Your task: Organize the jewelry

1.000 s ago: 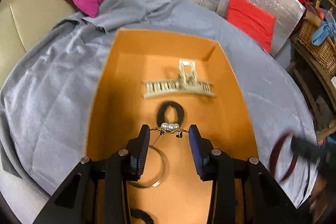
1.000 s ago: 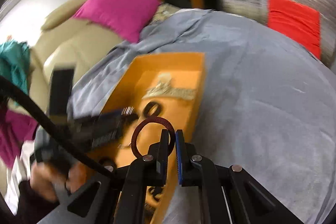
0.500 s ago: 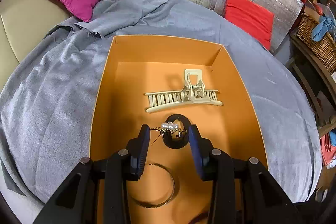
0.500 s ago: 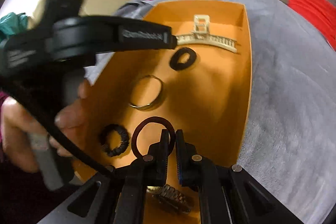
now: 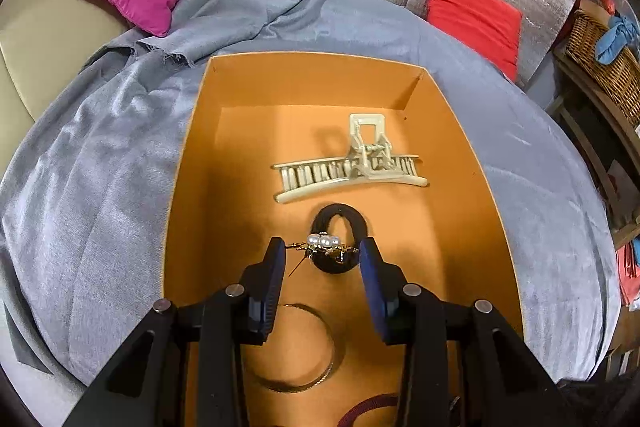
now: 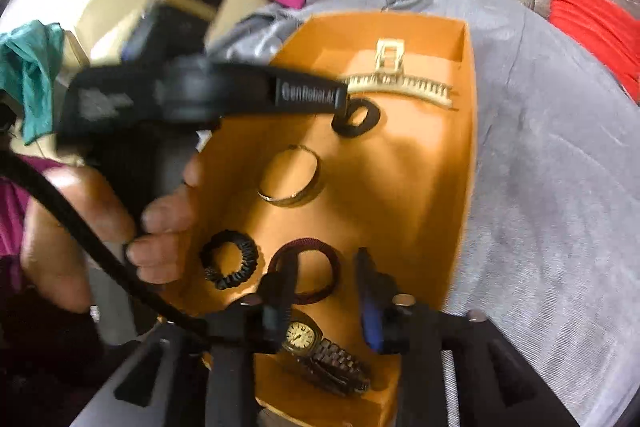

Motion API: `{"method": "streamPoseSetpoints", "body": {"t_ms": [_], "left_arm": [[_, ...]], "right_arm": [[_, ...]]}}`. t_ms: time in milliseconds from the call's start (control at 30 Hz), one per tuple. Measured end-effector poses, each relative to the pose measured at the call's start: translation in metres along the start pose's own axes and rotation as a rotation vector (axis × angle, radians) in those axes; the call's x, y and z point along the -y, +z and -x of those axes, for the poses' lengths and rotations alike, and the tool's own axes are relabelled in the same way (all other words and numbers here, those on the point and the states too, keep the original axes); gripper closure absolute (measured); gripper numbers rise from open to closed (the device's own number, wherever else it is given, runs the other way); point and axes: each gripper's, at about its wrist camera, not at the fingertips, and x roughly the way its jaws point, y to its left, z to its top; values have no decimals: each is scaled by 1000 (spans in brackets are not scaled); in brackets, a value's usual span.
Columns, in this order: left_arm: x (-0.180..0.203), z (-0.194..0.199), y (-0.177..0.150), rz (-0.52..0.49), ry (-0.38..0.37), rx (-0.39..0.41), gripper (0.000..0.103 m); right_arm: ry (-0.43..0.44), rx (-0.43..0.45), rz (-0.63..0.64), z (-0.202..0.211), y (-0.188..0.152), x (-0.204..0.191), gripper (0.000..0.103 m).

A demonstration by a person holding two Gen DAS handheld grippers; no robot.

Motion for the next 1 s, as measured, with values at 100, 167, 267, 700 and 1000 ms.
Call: {"method": "streamPoseSetpoints", "body": {"t_ms": [100, 167, 267, 700, 1000], "left_arm": [[15, 1, -2, -49, -1, 4, 64], [26, 0, -4, -92, 2, -3, 63], [44, -9, -7, -149, 18, -34, 63], [50, -12, -16, -190, 130, -66, 45], [44, 86, -54, -199, 266, 156, 22]], "right_arm": [[25, 62, -45, 25, -4, 16, 68], [31, 102, -74, 40, -7, 29, 68], [16, 156, -134, 58, -9, 53, 68], [-12, 221, -270, 93, -22, 99, 68], [17, 212, -258, 105, -27, 67, 68]]}}
